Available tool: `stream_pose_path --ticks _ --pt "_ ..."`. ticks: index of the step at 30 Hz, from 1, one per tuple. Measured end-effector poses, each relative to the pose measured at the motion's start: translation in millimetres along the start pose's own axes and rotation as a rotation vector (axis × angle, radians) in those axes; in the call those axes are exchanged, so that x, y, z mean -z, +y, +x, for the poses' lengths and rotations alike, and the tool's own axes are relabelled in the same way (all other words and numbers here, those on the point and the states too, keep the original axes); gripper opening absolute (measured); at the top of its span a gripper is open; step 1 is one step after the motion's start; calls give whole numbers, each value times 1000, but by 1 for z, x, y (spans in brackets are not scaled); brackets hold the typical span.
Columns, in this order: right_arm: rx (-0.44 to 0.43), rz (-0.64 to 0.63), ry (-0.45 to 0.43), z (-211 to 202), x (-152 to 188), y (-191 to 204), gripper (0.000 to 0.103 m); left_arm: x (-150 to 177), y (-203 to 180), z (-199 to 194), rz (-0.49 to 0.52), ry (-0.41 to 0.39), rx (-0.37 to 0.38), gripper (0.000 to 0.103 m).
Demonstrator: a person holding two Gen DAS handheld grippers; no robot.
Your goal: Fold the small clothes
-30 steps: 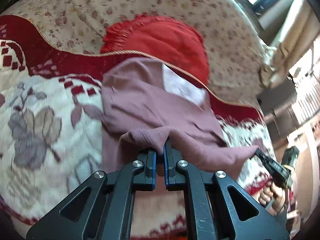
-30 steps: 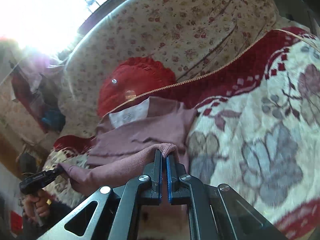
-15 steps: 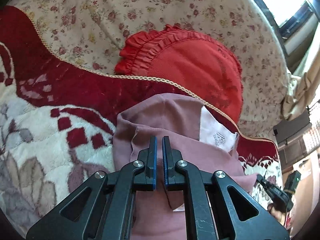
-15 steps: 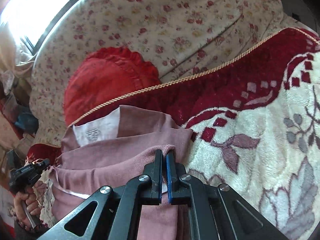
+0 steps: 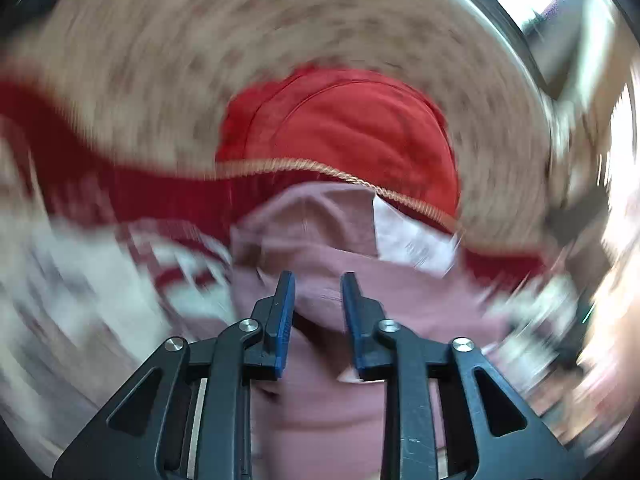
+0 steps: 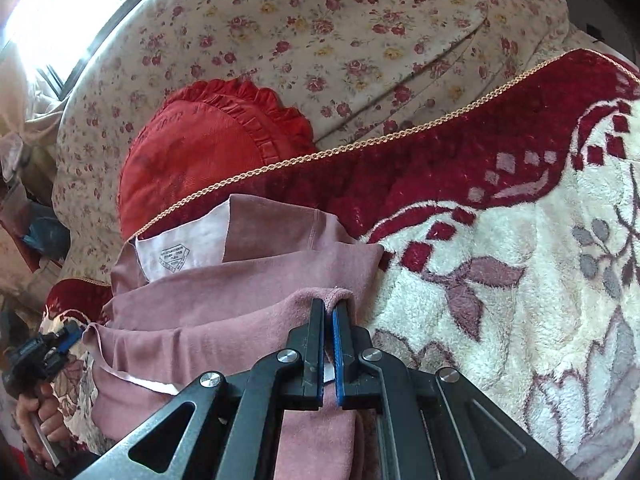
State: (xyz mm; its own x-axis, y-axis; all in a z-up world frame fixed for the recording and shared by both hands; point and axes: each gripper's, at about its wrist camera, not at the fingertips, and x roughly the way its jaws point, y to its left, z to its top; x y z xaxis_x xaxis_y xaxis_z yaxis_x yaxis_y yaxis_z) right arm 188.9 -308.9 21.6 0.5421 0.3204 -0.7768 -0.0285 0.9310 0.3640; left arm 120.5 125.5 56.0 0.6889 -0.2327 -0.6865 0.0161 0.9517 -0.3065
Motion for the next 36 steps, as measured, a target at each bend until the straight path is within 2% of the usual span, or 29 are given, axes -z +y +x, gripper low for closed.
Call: stream_pose_path --ticks 2,3,5,9,18,21,23,25,26,31,36 --pt "-2 -5 -1 0 1 2 3 2 -20 -5 247 -1 -74 40" --pt "-2 -9 -1 0 1 3 3 6 -27 -6 357 5 -88 40" --pt "-2 -14 0 0 1 5 3 13 -28 1 492 59 -62 41" --pt "-5 -7 -2 0 2 7 3 20 -19 34 631 213 -30 40" --pt "-8 -3 5 1 1 6 3 11 -46 69 861 329 23 40" --pt "-13 0 3 1 1 6 3 14 -58 67 929 339 49 40" --pt "-16 3 1 1 2 5 3 14 -62 64 923 343 76 38" --pt "-20 7 0 1 2 4 3 14 -64 61 910 331 70 11" --pt "-22 9 -1 1 2 4 3 12 -63 62 896 319 41 5" --pt "-29 19 -10 -1 1 3 3 -2 -45 56 757 227 -15 2" --pt "-54 54 -36 -4 -4 -3 3 -26 -6 41 483 97 -11 2"
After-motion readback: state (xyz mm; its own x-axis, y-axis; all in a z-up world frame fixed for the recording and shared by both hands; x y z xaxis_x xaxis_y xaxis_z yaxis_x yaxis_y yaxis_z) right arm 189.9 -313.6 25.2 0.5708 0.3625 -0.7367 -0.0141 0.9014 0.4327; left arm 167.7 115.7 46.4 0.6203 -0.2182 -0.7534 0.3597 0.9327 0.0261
